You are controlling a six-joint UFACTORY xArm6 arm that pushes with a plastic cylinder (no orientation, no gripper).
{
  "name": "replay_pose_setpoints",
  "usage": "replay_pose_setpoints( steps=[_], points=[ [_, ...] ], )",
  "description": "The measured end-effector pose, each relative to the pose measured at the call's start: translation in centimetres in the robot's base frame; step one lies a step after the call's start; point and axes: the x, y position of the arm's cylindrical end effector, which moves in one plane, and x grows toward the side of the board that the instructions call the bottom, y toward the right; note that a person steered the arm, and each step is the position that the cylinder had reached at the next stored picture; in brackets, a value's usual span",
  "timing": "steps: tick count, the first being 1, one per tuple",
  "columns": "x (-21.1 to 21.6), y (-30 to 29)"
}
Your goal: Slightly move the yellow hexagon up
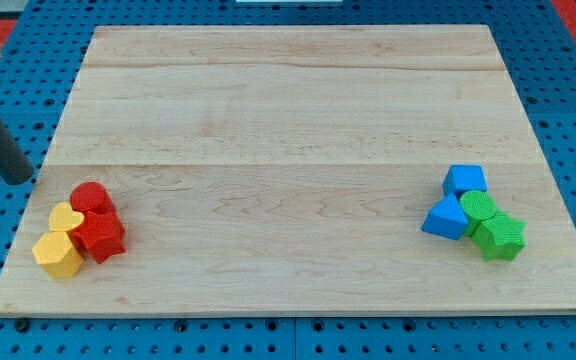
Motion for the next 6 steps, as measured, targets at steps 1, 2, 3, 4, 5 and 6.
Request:
replay_pose_setpoints(
  steps=[1,2,3,4,5,6],
  points=[
    [6.6,0.2],
    [15.1,1.0],
    [15.1,4.9],
    [12.6,6.9],
    [10.2,7.0],
    [10.1,7.5]
  ],
)
